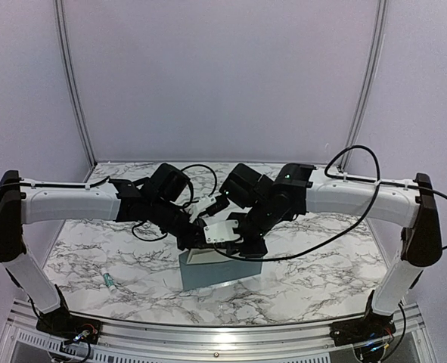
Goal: Place the letter into the envelope and seal it
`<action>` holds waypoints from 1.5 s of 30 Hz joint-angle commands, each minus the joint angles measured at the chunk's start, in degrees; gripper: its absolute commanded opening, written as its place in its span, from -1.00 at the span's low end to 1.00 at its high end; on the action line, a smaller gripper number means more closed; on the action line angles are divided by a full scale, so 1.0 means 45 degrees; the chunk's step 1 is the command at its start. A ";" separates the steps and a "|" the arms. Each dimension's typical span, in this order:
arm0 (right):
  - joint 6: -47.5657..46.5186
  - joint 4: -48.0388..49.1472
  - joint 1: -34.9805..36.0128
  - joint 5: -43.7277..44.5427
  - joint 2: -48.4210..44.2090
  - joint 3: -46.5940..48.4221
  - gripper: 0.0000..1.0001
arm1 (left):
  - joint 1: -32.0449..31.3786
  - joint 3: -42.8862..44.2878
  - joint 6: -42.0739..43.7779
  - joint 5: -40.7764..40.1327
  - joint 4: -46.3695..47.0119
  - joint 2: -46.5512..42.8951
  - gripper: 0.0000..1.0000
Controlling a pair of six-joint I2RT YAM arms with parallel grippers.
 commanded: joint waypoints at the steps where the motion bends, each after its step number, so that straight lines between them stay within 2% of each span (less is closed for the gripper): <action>1: 0.0488 -0.0028 0.0115 0.0818 0.0748 0.0426 -1.00 | -0.0124 0.0136 -0.0017 0.0610 0.0446 -0.0160 -1.00; 13: 0.0573 0.0357 0.0450 0.0738 0.1063 0.0502 -0.99 | -0.0096 0.0334 -0.0035 0.0686 0.0607 0.0137 -1.00; 16: 0.0562 0.0793 0.0450 0.0596 0.0870 0.0275 -0.88 | -0.0105 0.0388 -0.0036 0.0690 0.0632 0.0220 -1.00; 20: 0.0504 0.1358 0.0455 0.0188 0.0598 -0.0152 -0.86 | -0.0088 0.0388 -0.0056 0.0675 0.0632 0.0290 -1.00; 26: 0.0707 0.1420 0.0437 -0.0006 0.0461 -0.0111 -0.62 | -0.0062 0.0404 -0.0075 0.0687 0.0630 0.0280 -1.00; 29: 0.0797 0.1640 0.0454 -0.0254 0.0209 -0.0113 -0.58 | -0.0058 0.0407 -0.0063 0.0704 0.0632 0.0302 -1.00; 32: 0.0892 0.1812 0.0445 -0.0506 0.0079 -0.0062 -0.63 | -0.0062 0.0425 -0.0072 0.0732 0.0632 0.0346 -1.00; 34: 0.0925 0.1966 0.0454 -0.0643 0.0051 -0.0109 -0.87 | -0.0067 0.0464 -0.0075 0.0784 0.0634 0.0359 -1.00; 36: 0.0904 0.1982 0.0450 -0.0720 0.0129 -0.0116 -1.00 | -0.0056 0.0503 -0.0096 0.0815 0.0622 0.0364 -1.00; 45: 0.0810 0.1530 0.0450 -0.1092 0.0897 -0.0077 -1.00 | -0.0058 0.0563 -0.0134 0.0864 0.0632 0.0323 -1.00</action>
